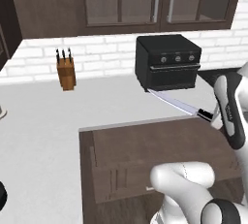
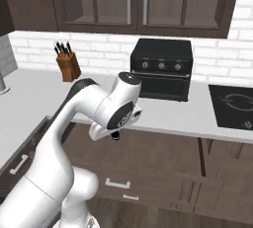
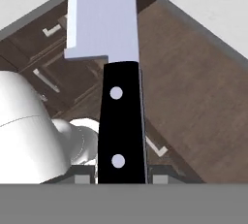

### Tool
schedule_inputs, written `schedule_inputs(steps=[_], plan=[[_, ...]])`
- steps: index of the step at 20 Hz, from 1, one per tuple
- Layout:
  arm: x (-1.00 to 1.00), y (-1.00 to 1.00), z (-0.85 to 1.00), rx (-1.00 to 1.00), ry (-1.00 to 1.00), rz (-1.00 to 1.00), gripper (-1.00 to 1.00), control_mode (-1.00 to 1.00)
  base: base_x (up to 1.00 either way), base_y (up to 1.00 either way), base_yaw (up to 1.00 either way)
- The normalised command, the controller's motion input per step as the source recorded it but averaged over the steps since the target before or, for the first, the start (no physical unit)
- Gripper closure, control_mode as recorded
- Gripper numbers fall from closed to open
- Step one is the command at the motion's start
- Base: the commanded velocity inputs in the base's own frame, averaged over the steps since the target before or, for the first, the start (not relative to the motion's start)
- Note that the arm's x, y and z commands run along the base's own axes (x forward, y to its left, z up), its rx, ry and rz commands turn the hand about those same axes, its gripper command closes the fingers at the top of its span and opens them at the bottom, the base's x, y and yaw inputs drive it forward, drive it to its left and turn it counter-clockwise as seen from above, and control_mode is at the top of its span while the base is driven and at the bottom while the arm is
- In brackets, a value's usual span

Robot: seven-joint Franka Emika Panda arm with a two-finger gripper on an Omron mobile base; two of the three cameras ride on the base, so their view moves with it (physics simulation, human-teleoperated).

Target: Pick up the knife from the drawer and place it on the cutting board. Then place the meat from the plate to the cutting board.

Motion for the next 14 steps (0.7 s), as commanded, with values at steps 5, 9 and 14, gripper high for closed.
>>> schedule_inputs(steps=[5,9,14], plan=[[0.00,0.00,0.00,0.00,0.00,0.00,1.00,1.00,-0.67,0.00,-0.05],[0.00,0.00,0.00,0.00,0.00,0.00,1.00,1.00,-0.67,-0.04,-0.04],[0.00,0.00,0.00,0.00,0.00,0.00,1.00,1.00,-0.28,-0.26,-0.29]])
